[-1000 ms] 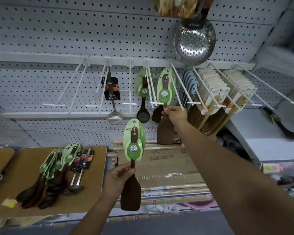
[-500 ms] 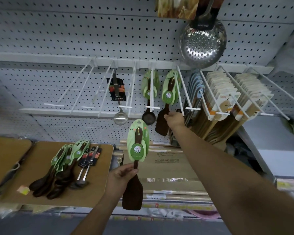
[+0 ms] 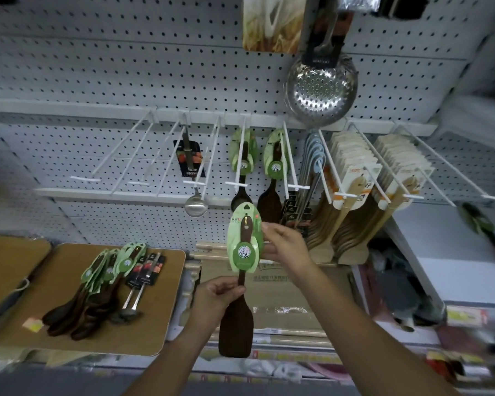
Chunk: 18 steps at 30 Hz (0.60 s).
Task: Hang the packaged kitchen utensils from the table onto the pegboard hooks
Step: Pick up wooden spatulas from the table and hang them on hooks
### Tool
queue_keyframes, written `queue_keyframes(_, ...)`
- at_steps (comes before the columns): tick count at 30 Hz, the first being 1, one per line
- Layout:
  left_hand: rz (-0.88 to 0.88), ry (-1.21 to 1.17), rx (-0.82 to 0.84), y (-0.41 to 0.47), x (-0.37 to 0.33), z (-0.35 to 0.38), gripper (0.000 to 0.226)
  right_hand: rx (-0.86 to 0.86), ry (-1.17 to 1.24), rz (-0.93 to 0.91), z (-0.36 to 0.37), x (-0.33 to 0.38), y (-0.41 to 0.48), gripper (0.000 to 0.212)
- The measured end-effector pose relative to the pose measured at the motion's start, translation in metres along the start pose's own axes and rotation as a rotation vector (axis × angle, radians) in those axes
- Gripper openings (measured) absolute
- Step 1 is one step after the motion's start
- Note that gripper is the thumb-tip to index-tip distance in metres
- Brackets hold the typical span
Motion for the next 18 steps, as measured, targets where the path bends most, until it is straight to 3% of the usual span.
queue_keyframes(5,0.020,-0.022,0.028,-0.002,-0.007,0.020,0.020,0.013,-0.086,-0.033,-0.007,0.000,-0.011,0.027)
queue_keyframes(18,0.019,-0.033,0.021,-0.006,-0.003,0.026,0.019,0.023,-0.083,-0.122,-0.011,0.010,-0.031,0.017)
Point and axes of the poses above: each hand's wrist, its own y-axis towards the middle knuckle, its own z-axis out of the palm, x = y × z, the point moved 5 cm from there along y, towards the middle knuckle, and after that the axes turned 2 degrees about y, right-handed, at the moved point
